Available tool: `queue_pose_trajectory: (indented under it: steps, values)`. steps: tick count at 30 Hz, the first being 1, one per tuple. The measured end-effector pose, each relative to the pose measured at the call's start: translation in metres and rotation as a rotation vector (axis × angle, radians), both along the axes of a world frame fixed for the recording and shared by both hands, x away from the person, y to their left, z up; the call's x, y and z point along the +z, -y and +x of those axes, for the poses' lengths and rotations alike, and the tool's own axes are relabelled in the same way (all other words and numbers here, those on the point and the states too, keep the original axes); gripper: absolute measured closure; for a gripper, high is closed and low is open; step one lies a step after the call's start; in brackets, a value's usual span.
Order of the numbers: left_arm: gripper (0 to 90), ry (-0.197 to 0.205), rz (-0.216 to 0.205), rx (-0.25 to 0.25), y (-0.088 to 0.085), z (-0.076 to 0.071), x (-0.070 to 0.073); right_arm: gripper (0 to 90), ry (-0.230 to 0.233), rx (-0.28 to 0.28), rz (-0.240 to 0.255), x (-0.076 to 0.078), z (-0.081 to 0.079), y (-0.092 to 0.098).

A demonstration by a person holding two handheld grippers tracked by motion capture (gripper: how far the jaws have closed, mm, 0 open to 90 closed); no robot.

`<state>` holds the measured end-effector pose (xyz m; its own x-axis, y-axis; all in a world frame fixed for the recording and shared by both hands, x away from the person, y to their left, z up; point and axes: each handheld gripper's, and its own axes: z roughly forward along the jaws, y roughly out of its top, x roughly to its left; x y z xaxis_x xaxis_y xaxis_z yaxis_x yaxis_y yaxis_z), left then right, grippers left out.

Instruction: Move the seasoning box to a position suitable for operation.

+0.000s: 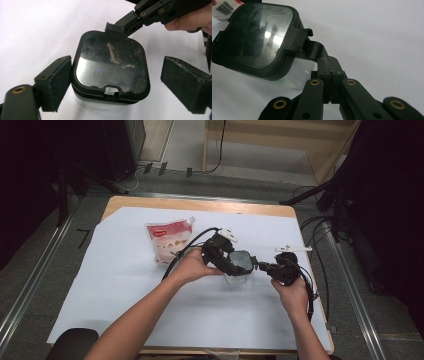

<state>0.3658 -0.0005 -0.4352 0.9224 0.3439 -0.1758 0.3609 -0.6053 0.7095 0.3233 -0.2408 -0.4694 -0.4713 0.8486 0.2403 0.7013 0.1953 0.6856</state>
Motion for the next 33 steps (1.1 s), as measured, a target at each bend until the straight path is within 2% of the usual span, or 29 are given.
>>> queue_pose_trajectory:
  steps: [4,5,6,8,9,12,13,15,17,20,26,27,30,33]
  values:
    - [8.7,0.006,-0.021,-0.004,0.000,-0.002,-0.003,90.0,0.000,0.000,0.000,0.000,0.000,0.000]
    - [8.6,0.027,-0.020,-0.001,0.000,-0.003,-0.004,90.0,0.001,0.000,0.000,0.000,0.000,0.000]
    - [8.0,0.027,-0.020,-0.001,0.000,-0.003,-0.004,90.0,0.001,0.000,0.000,0.000,0.000,0.000]
    - [7.5,0.038,-0.009,-0.001,0.002,-0.005,-0.004,90.0,0.001,0.001,0.000,0.000,0.000,0.000]
    - [7.5,0.061,0.014,-0.005,0.003,-0.007,-0.004,90.0,-0.004,-0.003,0.001,0.000,0.000,0.000]
    - [7.7,0.084,0.028,0.000,0.005,-0.009,-0.004,90.0,-0.004,-0.003,0.001,0.000,0.000,0.000]
    - [8.7,0.108,0.047,0.001,0.005,-0.010,-0.004,90.0,-0.001,-0.002,0.001,0.000,0.000,0.000]
    - [13.0,0.129,0.049,0.012,0.005,-0.011,-0.005,90.0,-0.001,-0.003,0.002,0.000,0.000,0.000]
    - [14.8,0.128,0.034,0.018,0.004,-0.010,-0.006,90.0,0.000,-0.001,0.003,0.000,0.000,0.000]
    - [17.2,0.132,0.038,0.025,0.004,-0.010,-0.006,90.0,0.001,-0.001,0.004,0.000,0.000,0.000]
    - [17.3,0.114,0.025,0.027,0.002,-0.009,-0.005,90.0,0.002,0.000,0.005,0.000,0.000,0.000]
    - [15.7,0.097,0.016,0.030,0.002,-0.008,-0.005,90.0,0.002,0.000,0.005,0.000,0.000,0.000]
    - [2.1,0.094,0.024,0.039,0.001,-0.007,-0.006,90.0,-0.001,0.002,0.005,0.000,0.000,0.000]
    - [1.5,0.060,0.036,0.038,-0.004,-0.006,-0.010,90.0,-0.002,-0.001,0.004,0.000,0.000,0.000]
